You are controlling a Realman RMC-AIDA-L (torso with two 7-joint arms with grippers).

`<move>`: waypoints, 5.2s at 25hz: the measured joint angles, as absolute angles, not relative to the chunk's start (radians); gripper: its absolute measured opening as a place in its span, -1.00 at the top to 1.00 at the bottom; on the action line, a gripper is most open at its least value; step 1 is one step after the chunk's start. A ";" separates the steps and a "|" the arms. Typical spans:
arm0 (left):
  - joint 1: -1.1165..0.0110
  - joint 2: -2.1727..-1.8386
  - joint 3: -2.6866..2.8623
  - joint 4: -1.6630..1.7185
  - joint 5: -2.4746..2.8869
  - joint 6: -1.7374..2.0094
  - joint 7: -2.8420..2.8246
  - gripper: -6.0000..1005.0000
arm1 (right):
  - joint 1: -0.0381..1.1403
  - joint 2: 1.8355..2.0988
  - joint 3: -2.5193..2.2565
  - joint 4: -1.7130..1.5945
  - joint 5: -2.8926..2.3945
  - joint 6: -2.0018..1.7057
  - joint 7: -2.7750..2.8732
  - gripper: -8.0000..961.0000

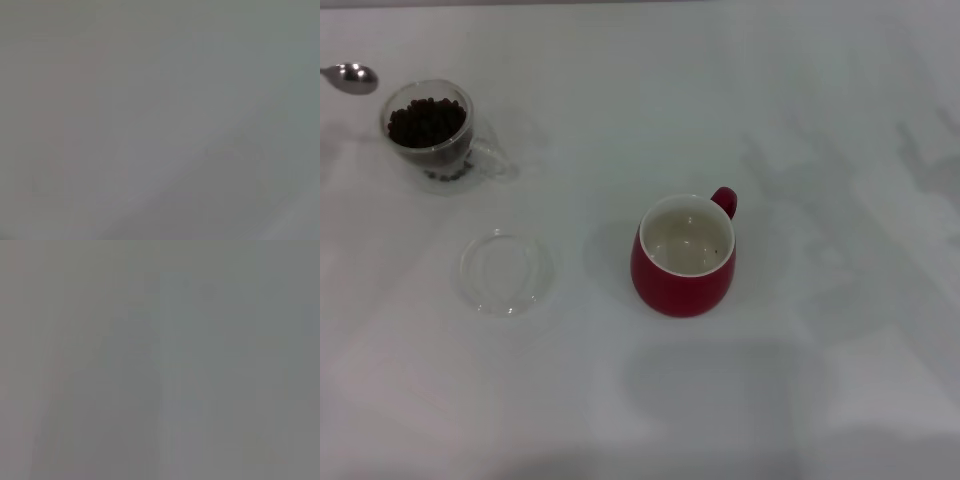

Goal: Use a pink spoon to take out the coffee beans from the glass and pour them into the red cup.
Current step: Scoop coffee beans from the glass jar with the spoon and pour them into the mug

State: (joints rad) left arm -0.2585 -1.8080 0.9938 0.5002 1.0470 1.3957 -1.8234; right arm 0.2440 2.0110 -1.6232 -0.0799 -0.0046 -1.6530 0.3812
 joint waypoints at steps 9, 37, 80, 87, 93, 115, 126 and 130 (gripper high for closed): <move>-0.417 -1.752 0.987 0.548 1.357 1.284 -2.080 0.72 | 0.249 2.009 -1.623 -0.111 -0.003 -1.655 0.429 -0.29; -0.546 -1.814 0.978 0.569 1.661 1.042 -2.178 0.72 | 0.254 2.008 -1.619 -0.107 0.000 -1.635 0.463 -0.29; -0.434 -1.920 0.827 0.356 1.363 1.049 -2.168 0.72 | 0.281 2.008 -1.615 -0.118 0.006 -1.533 0.449 -0.28; -0.424 -1.922 0.827 0.344 1.330 1.102 -2.173 0.72 | 0.299 2.007 -1.615 -0.117 0.006 -1.508 0.449 -0.28; -0.411 -1.928 0.827 0.351 1.320 1.131 -2.147 0.72 | 0.301 2.006 -1.615 -0.118 0.006 -1.504 0.449 -0.28; -0.548 -1.921 0.927 0.349 1.431 1.376 -2.066 0.72 | 0.317 2.011 -1.625 -0.146 -0.003 -1.510 0.450 -0.28; -0.621 -1.941 1.039 0.344 1.434 1.416 -2.073 0.72 | 0.306 2.013 -1.638 -0.145 -0.003 -1.512 0.458 -0.28; -0.644 -1.945 1.100 0.349 1.435 1.417 -2.063 0.72 | 0.304 2.013 -1.638 -0.139 -0.003 -1.514 0.460 -0.28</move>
State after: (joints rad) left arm -0.6441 -1.9448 1.0997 0.3494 1.4348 1.4165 -2.0626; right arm 0.3044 2.0126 -1.6383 -0.1390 -0.0030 -1.5138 0.4601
